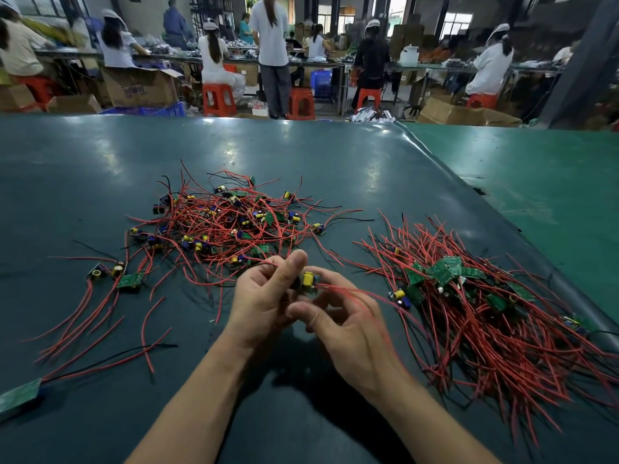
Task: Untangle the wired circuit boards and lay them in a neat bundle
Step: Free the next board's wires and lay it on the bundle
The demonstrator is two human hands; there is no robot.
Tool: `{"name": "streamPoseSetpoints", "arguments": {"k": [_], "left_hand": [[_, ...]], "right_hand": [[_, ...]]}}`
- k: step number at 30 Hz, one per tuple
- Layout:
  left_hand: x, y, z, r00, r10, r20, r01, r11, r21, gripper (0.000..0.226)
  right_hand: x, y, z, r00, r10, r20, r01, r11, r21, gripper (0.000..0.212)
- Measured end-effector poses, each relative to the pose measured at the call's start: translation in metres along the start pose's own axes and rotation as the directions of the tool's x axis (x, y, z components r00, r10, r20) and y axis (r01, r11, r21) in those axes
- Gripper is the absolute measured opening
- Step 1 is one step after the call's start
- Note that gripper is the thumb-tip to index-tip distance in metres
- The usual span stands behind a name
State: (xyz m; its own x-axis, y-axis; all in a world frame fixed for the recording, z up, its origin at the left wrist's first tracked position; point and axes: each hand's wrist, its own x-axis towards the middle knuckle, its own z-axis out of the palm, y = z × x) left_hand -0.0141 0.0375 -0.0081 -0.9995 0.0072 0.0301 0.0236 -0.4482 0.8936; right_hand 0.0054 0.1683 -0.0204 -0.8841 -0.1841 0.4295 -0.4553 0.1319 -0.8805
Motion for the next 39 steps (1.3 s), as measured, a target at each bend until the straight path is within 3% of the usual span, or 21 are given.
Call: {"name": "streamPoseSetpoints", "arguments": {"k": [3, 5, 8, 11, 13, 15, 16, 17, 19, 21, 23, 25, 28, 31, 39], "left_hand": [[0.001, -0.002, -0.001, 0.998, 0.057, -0.018, -0.054, 0.990, 0.129, 0.034], [0.001, -0.001, 0.001, 0.998, 0.056, -0.009, -0.054, 0.983, 0.176, 0.038], [0.001, 0.000, 0.001, 0.997, 0.045, -0.064, -0.029, 0.973, 0.228, 0.049], [-0.001, 0.001, 0.000, 0.991, 0.103, -0.082, -0.078, 0.962, 0.263, 0.059], [0.001, 0.000, -0.003, 0.978, 0.186, -0.094, -0.145, 0.931, 0.334, 0.063], [0.003, -0.002, -0.006, 0.946, 0.279, -0.167, -0.186, 0.885, 0.426, 0.057], [0.005, -0.004, -0.008, 0.919, 0.328, -0.219, -0.190, 0.856, 0.481, 0.052], [0.007, -0.006, -0.012, 0.885, 0.390, -0.255, -0.186, 0.798, 0.573, 0.048], [0.010, -0.012, -0.021, 0.819, 0.520, -0.242, -0.130, 0.580, 0.805, 0.029], [0.011, -0.016, -0.025, 0.796, 0.578, -0.180, -0.079, 0.395, 0.915, 0.012], [0.011, -0.019, -0.028, 0.798, 0.571, -0.192, 0.027, 0.284, 0.958, 0.028], [0.012, -0.018, -0.031, 0.805, 0.543, -0.240, 0.118, 0.251, 0.961, 0.037], [0.013, -0.015, -0.034, 0.812, 0.510, -0.284, 0.135, 0.309, 0.941, 0.020], [0.014, -0.014, -0.033, 0.786, 0.517, -0.339, 0.161, 0.358, 0.920, 0.018], [0.016, -0.017, -0.032, 0.843, 0.451, -0.293, 0.220, 0.209, 0.953, 0.048]], "right_hand": [[-0.001, -0.001, -0.001, 0.989, -0.079, -0.121, 0.057, 0.983, -0.172, 0.036], [0.000, 0.001, -0.002, 0.987, -0.138, -0.086, 0.114, 0.965, -0.237, 0.043], [-0.001, 0.006, -0.002, 0.968, -0.252, -0.005, 0.239, 0.926, -0.290, 0.032], [0.001, 0.003, -0.004, 0.963, -0.251, -0.101, 0.218, 0.941, -0.260, 0.019], [0.003, -0.003, -0.007, 0.966, -0.088, -0.245, 0.059, 0.991, -0.123, 0.024], [0.008, -0.009, -0.014, 0.894, 0.145, -0.424, -0.049, 0.972, 0.230, 0.037], [0.011, -0.011, -0.020, 0.832, 0.261, -0.490, -0.036, 0.906, 0.422, 0.039], [0.014, -0.012, -0.026, 0.769, 0.361, -0.528, -0.006, 0.829, 0.559, 0.041], [0.017, -0.012, -0.034, 0.675, 0.522, -0.521, 0.021, 0.693, 0.720, 0.045], [0.017, -0.010, -0.037, 0.634, 0.611, -0.474, 0.016, 0.602, 0.798, 0.046], [0.017, -0.009, -0.038, 0.646, 0.616, -0.450, 0.007, 0.585, 0.811, 0.045], [0.018, -0.012, -0.036, 0.691, 0.558, -0.459, -0.002, 0.637, 0.771, 0.046], [0.017, -0.014, -0.027, 0.772, 0.468, -0.430, -0.030, 0.703, 0.711, 0.053], [0.014, -0.014, -0.020, 0.820, 0.440, -0.365, -0.083, 0.723, 0.685, 0.060], [0.016, -0.009, -0.023, 0.806, 0.482, -0.342, -0.172, 0.745, 0.644, 0.059]]}}
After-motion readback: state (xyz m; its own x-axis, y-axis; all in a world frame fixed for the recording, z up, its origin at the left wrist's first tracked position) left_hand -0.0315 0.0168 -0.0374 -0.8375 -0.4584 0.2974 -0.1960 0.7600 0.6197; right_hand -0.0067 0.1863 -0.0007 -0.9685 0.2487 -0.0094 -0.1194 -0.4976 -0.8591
